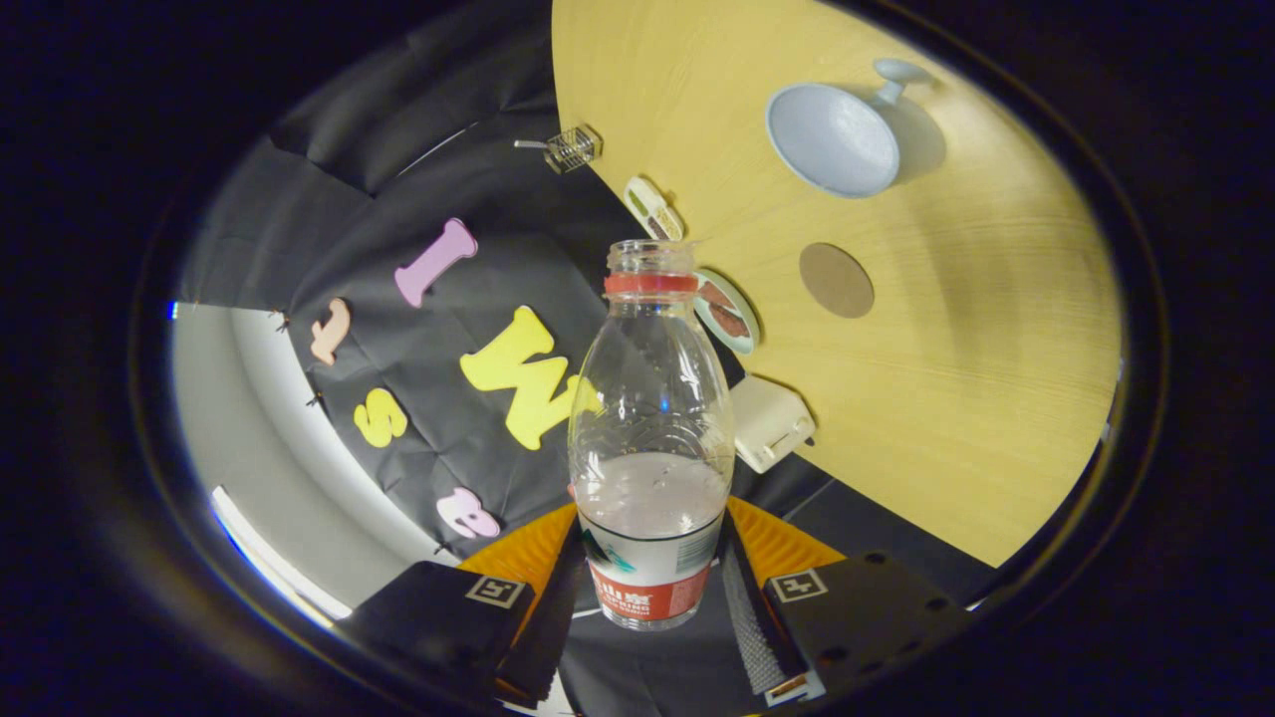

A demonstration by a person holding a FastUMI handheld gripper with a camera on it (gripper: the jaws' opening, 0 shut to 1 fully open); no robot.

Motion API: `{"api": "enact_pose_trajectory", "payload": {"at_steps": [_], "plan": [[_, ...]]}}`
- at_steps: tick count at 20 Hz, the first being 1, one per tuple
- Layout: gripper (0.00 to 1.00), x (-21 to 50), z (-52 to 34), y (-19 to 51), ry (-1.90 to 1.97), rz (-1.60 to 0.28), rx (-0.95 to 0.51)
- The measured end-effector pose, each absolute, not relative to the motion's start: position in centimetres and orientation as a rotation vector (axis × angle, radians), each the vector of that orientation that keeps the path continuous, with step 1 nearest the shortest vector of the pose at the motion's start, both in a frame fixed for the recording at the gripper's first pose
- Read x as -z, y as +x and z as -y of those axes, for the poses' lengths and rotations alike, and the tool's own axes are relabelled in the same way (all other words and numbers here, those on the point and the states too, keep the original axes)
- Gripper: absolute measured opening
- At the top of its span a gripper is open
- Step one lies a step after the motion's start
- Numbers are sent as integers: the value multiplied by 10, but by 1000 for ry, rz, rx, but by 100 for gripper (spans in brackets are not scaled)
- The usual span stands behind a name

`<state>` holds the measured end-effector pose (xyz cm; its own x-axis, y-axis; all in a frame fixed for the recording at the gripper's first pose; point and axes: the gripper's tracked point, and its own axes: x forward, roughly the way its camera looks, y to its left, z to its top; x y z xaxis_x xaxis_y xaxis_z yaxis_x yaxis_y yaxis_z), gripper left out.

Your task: Take the bottle from table, then pour the juice into the cup, finally place the bottle on the coaster

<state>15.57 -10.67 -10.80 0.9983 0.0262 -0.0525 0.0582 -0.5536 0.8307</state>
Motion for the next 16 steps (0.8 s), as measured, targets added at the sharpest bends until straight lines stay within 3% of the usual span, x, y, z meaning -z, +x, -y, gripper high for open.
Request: {"api": "enact_pose_trajectory", "payload": {"at_steps": [16], "plan": [[74,102,113,155,2176,-54,23]]}}
